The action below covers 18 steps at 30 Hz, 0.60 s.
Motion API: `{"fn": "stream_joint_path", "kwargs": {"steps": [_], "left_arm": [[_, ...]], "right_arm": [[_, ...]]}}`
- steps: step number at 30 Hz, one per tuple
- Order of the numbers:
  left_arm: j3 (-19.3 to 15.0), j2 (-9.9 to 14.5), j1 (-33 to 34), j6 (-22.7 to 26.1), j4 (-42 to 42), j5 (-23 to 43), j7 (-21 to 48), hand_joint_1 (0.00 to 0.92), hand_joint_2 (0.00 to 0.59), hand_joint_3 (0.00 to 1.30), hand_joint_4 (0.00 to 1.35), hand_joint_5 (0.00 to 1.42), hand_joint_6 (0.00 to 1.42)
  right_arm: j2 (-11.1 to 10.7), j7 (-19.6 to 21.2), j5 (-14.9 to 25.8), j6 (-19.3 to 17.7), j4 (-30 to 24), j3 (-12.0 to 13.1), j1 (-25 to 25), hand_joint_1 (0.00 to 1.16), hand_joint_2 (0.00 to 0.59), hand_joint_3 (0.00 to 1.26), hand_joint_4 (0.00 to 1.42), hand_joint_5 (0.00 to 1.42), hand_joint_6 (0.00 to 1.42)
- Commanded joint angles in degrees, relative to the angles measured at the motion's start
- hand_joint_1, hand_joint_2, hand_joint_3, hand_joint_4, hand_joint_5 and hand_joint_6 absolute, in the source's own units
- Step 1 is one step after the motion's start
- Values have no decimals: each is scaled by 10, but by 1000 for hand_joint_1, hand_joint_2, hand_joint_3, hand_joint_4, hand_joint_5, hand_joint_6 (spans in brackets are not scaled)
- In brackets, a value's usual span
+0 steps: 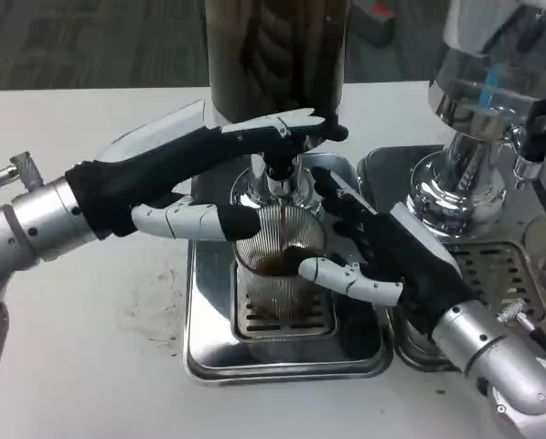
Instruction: Grasp the cup under the faucet to collect the drink, then remove the cup.
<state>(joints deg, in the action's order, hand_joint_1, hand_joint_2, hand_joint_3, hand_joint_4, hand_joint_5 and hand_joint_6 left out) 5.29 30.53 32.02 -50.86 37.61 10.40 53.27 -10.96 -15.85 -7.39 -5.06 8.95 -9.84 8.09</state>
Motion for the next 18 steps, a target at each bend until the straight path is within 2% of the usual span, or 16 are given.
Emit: {"fn": "stream_joint_path", "kwargs": {"steps": [1,18], "left_arm": [[13,9,-16,3,6,-27,11,0,71,169,60,67,134],[17,12,-16,0,8,-27,10,0,71,174,60,67,134]], "right_arm": [[-3,-3,-3,-2,1,-3,5,590,160,0,0,0,33],[-7,-4,-5,-3,9,-11,11,612,163,0,0,0,33]]}}
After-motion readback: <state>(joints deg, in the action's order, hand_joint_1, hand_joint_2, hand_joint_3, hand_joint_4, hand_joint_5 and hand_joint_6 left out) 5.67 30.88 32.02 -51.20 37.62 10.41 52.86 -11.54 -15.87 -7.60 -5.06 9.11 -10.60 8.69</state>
